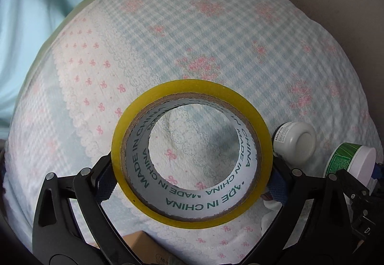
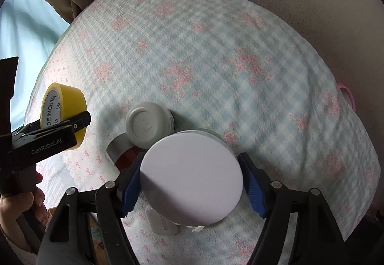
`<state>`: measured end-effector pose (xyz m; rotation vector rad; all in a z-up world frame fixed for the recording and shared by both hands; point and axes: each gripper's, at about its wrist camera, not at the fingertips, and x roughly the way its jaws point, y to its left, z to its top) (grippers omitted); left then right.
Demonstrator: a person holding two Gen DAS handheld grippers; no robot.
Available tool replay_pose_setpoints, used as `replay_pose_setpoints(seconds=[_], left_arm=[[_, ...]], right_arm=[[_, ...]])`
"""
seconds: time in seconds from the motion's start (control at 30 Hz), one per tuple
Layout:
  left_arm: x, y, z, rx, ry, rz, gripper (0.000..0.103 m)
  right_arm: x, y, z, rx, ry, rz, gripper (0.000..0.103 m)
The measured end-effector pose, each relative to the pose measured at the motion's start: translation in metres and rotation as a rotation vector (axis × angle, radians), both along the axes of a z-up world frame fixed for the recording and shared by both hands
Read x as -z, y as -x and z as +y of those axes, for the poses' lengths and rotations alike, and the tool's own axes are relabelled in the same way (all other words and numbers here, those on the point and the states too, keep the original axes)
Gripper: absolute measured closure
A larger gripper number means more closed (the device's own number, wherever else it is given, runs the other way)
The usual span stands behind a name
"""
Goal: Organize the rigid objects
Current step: 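Grasp the yellow tape roll with the left tool while the right tool grasps the green-banded jar, then carry the tape roll with the left tool while the right tool carries the green-banded jar to the box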
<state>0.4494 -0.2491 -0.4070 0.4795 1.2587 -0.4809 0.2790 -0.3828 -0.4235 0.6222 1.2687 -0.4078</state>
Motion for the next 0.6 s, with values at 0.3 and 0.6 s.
replay_pose_setpoints(seconds=[0.3, 0.6], left_arm=[[-0.12, 0.044, 0.056, -0.062, 0.129, -0.054, 0.004], [-0.203, 0.099, 0.196, -0.19, 0.25, -0.111, 0.004]], right_arm=[[-0.092, 0.021, 0.025, -0.06, 0.027, -0.083, 0.033], [-0.193, 0.047, 0.102, -0.223, 0.087, -0.18, 0.033]])
